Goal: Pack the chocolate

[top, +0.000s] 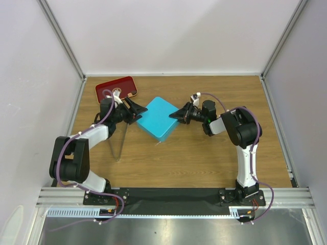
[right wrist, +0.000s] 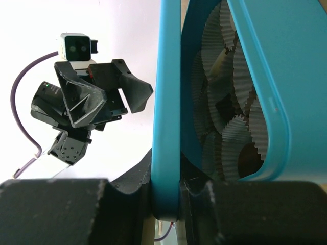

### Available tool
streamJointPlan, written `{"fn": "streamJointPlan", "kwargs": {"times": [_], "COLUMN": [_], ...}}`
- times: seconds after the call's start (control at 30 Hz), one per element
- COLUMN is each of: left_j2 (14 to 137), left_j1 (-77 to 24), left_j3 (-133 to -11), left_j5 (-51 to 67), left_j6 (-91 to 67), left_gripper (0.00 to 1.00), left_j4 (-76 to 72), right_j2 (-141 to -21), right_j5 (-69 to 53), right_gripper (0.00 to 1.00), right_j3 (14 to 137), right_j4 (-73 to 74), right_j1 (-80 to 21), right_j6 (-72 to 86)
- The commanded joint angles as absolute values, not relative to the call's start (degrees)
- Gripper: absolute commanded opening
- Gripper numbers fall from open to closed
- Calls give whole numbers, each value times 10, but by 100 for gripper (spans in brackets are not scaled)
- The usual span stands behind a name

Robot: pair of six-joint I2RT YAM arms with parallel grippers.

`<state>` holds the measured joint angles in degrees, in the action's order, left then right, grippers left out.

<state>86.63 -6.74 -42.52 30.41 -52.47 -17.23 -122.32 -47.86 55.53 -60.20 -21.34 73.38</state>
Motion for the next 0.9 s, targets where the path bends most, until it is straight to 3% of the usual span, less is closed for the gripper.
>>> {"fn": "streamJointPlan", "kwargs": {"times": [0.0, 0.1, 0.87], "left_j2": [877, 880, 886], "left_j1": [-70, -71, -74], "left_j3": [-445, -443, -443], "left_j5": [307, 306, 300], "left_j6": [-518, -519, -512], "left_gripper": [71, 71, 71], "left_j4": [-190, -192, -186], "right_j2": [-1223, -1222, -1233], "right_j5": [-473, -468, -473], "right_gripper": [5, 10, 13], "right_j3": [554, 550, 578], "right_j4": [-635, -636, -598], "right_j1": [-209, -209, -208], "right_j6": [721, 722, 707]}}
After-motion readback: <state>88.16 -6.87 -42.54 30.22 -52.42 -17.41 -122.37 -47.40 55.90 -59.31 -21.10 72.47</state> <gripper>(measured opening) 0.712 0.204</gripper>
